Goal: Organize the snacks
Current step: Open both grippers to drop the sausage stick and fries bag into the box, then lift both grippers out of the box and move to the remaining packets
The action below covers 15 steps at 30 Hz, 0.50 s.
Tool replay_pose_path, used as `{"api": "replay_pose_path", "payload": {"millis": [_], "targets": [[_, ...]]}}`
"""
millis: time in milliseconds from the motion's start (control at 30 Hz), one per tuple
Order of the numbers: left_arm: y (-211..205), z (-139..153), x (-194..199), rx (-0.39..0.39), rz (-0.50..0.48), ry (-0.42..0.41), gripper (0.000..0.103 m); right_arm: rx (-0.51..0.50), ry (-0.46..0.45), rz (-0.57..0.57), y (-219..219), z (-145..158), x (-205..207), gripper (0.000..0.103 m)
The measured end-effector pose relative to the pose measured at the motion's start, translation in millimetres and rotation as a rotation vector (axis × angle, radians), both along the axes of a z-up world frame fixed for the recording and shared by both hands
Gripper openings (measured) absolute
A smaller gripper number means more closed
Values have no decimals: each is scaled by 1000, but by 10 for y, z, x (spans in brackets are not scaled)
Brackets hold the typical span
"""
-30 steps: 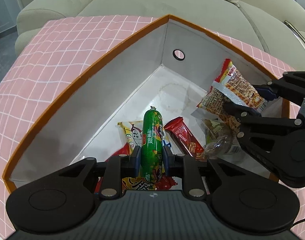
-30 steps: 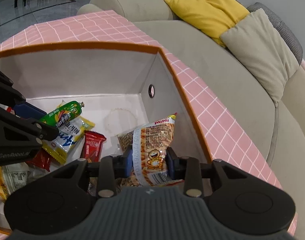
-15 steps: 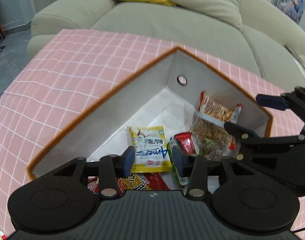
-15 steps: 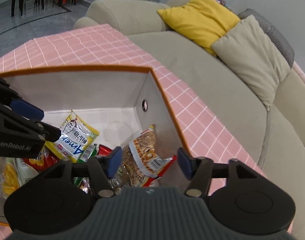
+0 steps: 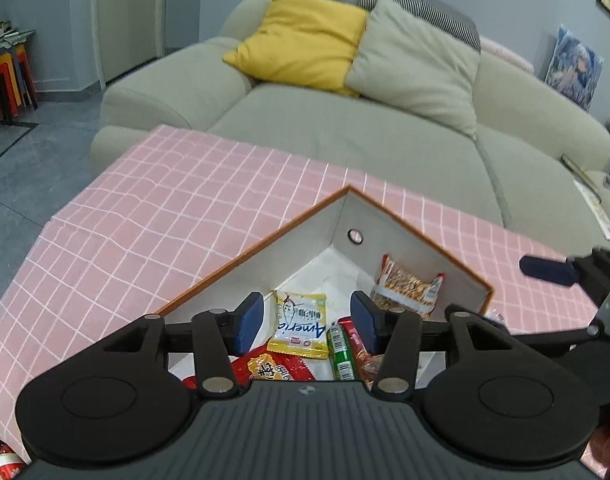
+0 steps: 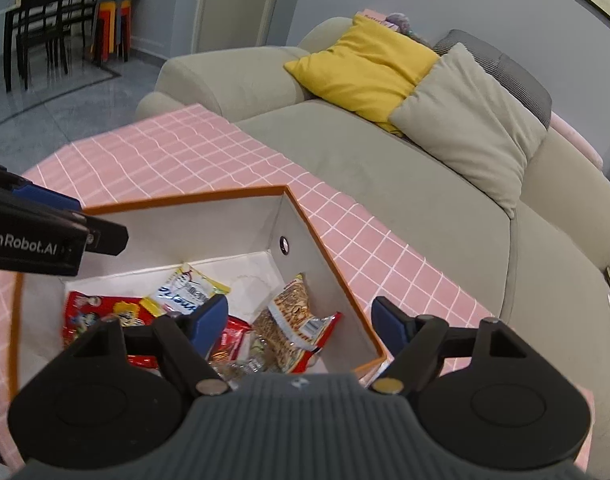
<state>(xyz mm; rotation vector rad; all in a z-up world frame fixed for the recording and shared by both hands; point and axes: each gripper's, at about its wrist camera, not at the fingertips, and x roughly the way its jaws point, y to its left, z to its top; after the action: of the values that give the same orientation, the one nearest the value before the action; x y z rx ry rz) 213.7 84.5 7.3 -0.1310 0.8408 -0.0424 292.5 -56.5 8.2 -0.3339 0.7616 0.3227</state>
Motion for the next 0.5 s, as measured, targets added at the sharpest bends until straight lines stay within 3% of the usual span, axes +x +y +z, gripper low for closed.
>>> {"api": "replay_pose_path", "payload": {"millis": [200,500], "targets": [[58,134,-251,-60,42,-56,60,90,-14,-57,-136,139,-313,77],[-182,179,-731,-30,-34,-130,64,189,-40,-172,-422,103,-868,80]]}}
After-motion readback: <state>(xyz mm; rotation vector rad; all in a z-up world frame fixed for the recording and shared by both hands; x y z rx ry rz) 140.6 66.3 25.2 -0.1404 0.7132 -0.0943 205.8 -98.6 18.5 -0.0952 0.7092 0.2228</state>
